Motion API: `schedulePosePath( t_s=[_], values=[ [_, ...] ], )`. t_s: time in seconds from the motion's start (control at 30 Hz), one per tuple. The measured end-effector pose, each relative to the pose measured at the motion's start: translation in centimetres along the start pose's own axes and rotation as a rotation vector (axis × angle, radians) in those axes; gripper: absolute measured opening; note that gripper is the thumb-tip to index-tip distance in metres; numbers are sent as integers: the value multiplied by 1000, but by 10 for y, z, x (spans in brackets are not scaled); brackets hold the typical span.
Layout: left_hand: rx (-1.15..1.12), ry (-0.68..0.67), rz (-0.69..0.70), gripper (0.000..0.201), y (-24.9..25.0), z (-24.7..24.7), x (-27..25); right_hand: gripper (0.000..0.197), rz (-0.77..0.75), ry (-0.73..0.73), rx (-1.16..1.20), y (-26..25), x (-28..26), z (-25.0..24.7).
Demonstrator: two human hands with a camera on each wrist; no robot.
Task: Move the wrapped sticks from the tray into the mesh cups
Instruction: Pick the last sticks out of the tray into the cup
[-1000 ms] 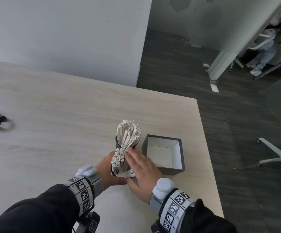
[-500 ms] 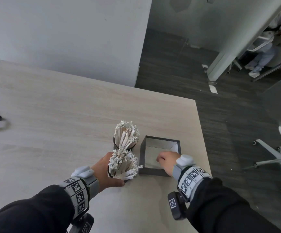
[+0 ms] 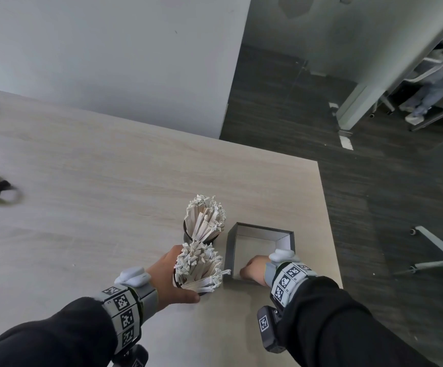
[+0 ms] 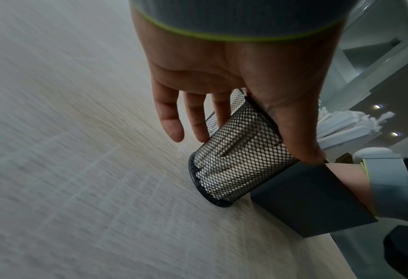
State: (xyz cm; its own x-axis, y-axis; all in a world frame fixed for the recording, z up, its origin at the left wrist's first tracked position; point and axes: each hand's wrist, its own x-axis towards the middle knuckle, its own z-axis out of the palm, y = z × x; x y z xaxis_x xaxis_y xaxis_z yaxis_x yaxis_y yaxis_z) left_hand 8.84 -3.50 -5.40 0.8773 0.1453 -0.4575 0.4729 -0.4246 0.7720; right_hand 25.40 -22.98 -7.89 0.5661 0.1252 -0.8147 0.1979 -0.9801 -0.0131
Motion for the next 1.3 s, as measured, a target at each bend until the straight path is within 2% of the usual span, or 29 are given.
schedulePosePath(
  t_s=[0.17,0.37,0.5,0.73,0.8,0.9,1.03,1.13,1.3],
  values=[
    [6,-11,-2,100,-4,-1,3,44,-35,-10,-37,-1,7,1],
    [36,-17,-9,101,-5,0,4,26,-137,-14,-43,3,3,-4],
    [37,-21,-11,106,-6,1,4,7,-178,-87,-31,6,-11,-17],
    [38,-11,-3,106,-6,1,4,32,-353,-141,-84,12,-40,-37],
    [29,-4,-1,106,-7,1,4,31,-423,-105,-122,17,-51,-42],
    [29,-3,0,106,-5,1,3,17,-493,-48,-160,24,-58,-43],
    [37,-10,-1,107,-4,1,3,12,-549,63,-90,32,-63,-41],
    [37,-12,2,108,-2,1,2,14,-549,202,90,41,-65,-41],
    [32,-9,-6,103,0,0,0,23,-605,550,499,39,-73,-49]
  ],
)
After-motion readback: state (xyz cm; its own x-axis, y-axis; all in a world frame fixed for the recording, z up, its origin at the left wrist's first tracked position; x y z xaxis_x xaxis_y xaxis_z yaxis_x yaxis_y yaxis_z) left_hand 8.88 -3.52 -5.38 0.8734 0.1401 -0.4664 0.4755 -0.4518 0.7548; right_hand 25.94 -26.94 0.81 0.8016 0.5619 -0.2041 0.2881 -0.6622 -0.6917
